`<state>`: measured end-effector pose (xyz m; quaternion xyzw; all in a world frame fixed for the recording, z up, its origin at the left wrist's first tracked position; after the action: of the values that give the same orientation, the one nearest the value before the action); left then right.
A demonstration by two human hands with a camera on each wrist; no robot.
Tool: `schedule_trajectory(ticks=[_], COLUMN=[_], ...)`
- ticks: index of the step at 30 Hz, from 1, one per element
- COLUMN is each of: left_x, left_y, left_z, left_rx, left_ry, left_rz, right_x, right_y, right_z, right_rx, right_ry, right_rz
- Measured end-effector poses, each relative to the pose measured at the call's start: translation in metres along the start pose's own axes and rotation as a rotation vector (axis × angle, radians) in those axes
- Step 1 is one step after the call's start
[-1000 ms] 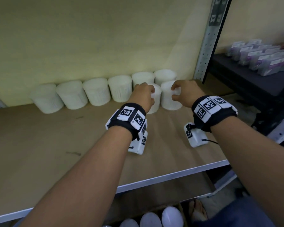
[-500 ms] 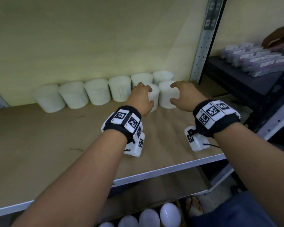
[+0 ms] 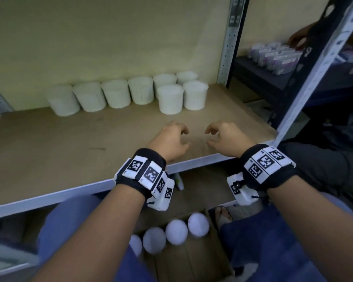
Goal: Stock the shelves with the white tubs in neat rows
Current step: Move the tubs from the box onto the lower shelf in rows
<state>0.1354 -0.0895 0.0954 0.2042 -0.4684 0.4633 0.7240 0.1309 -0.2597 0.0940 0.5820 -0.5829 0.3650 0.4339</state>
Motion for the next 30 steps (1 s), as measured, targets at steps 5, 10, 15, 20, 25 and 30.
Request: schedule_trajectory(ticks=[5, 10, 15, 20, 25, 30], left_x=[-0.03, -0.083, -0.146, -0.207, -0.262, -0.304], left_y=[0.035, 0.058, 0.069, 0.079, 0.087, 0.093], left_z=[0.009, -0.012, -0.05, -0.084, -0.111, -0.125], left_rx=[-0.042, 0.029, 0.168, 0.292, 0.357, 0.375], left_ry=[0.053, 0.078, 0.029, 0.02, 0.022, -0.014], left_rz=[-0.083, -0.25, -0.485, -0.589, -0.679, -0.782], right_x=[-0.027, -0.082, -0.156, -0.217, -0.264, -0.306], right_y=[0.036, 0.049, 0.049, 0.043, 0.042, 0.037], right_z=[0.018, 0.04, 0.056, 0.061, 0.077, 0.092], right_rx=[-0.038, -0.128, -0.236, -0.234, -0.213, -0.234], right_ry=[-0.029, -0.02, 0.015, 0.111, 0.266, 0.273], right_rz=[-0.082, -0.256, -0.453, -0.578, -0.623, -0.692])
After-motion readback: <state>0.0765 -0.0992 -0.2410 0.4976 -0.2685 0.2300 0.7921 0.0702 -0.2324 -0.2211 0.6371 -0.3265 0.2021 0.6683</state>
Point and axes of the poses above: each hand's wrist, its own y-axis away from the middle knuckle, its own x-axis out of the back of the hand, z = x × y, the point moved 3 cm from there along -y, towards the middle knuckle, and after that the axes turned 9 degrees about -x, right-handed, at the moved point
